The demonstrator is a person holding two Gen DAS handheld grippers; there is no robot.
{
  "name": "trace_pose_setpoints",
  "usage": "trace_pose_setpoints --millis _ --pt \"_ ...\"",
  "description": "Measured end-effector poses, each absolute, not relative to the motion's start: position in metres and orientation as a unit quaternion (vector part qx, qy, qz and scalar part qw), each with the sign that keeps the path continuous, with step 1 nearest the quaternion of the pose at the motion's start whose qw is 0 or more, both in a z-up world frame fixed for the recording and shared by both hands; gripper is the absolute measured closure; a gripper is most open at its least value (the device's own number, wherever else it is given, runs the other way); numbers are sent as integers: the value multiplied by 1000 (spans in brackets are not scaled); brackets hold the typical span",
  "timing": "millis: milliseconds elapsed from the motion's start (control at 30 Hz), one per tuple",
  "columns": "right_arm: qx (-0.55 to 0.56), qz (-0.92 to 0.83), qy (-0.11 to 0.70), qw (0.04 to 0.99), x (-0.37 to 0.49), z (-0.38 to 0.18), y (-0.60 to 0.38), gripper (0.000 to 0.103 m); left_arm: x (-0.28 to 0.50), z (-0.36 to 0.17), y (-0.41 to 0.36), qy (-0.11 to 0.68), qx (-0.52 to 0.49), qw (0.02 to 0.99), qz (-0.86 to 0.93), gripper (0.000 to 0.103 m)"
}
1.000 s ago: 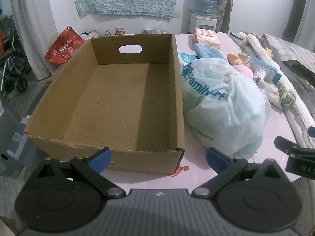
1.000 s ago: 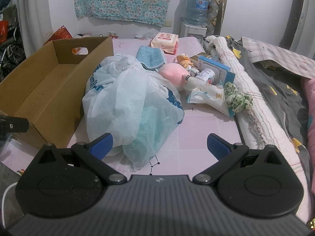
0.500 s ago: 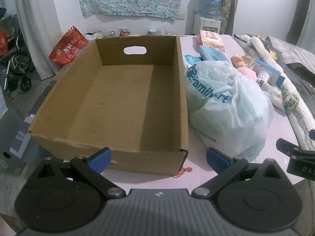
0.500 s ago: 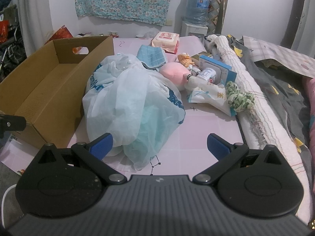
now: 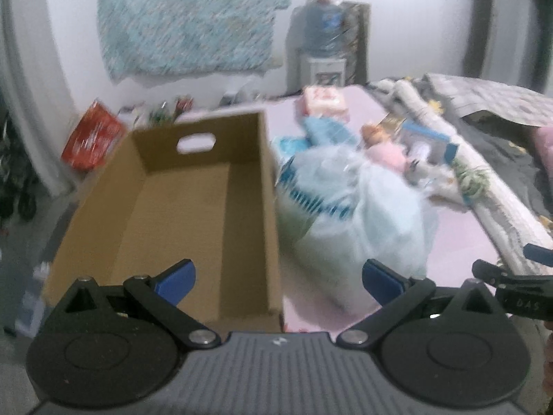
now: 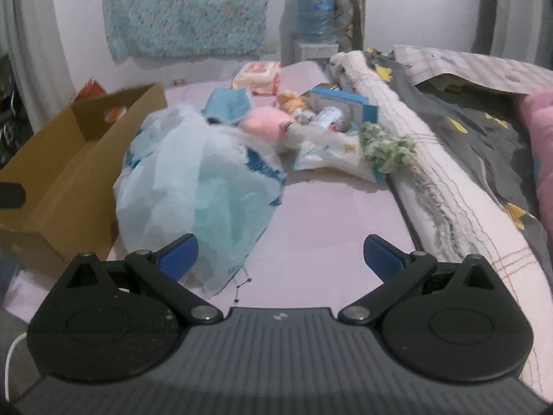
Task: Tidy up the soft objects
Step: 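Reach the left tool to the pink plush toy and close on it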
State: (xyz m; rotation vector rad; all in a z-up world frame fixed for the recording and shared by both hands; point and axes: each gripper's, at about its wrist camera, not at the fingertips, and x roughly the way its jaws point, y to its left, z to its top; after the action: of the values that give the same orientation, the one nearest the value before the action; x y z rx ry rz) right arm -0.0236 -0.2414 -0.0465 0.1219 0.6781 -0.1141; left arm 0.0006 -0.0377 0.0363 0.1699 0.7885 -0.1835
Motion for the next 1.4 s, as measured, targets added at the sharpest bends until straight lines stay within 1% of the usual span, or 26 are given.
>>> trace_pose_setpoints --millis 167,333,433,500,533,633,667,733,833,867,900,1000,1067,1167,1267,1333,1400 --pt "97 -40 280 954 -28 -40 -271 1 23 71 -57 358 104 917 -139 0" --pt "144 -28 232 962 -13 -29 -302 1 69 96 -85 349 93 911 -198 0" --pt "147 -26 219 964 5 -26 -311 1 103 104 -112 354 112 900 -226 0" --pt "152 -18 218 964 22 -27 -316 1 130 102 -136 365 134 893 -227 6" --pt "155 -14 218 963 31 -27 -317 1 145 99 -148 375 144 887 -226 6" --pt "159 -16 223 962 60 -33 -320 3 194 79 -180 421 158 863 -229 14" --pt "161 -20 226 961 68 -36 -320 4 211 68 -189 446 158 850 -232 16" --pt "171 -30 238 956 82 -45 -325 8 239 46 -203 491 146 825 -239 17" --pt "215 -41 259 941 96 -66 -335 19 275 9 -219 549 122 792 -236 17" --pt "231 -46 265 935 97 -73 -339 25 285 -2 -224 565 116 782 -234 17" --pt "259 -52 269 926 99 -82 -345 27 294 -11 -228 577 110 775 -233 17" --pt "350 -71 264 896 99 -106 -365 28 314 -32 -238 605 96 755 -233 16" --pt "408 -95 249 873 100 -120 -377 27 323 -45 -247 621 95 743 -232 16" --pt "462 -116 235 847 107 -133 -385 27 333 -55 -254 632 92 734 -230 16" --pt "453 -129 223 854 108 -126 -383 27 338 -62 -263 633 102 731 -234 13" --pt "443 -132 213 861 107 -122 -384 27 339 -67 -268 637 109 726 -236 12" --pt "460 -130 214 852 106 -123 -391 26 340 -74 -271 644 113 719 -235 12"
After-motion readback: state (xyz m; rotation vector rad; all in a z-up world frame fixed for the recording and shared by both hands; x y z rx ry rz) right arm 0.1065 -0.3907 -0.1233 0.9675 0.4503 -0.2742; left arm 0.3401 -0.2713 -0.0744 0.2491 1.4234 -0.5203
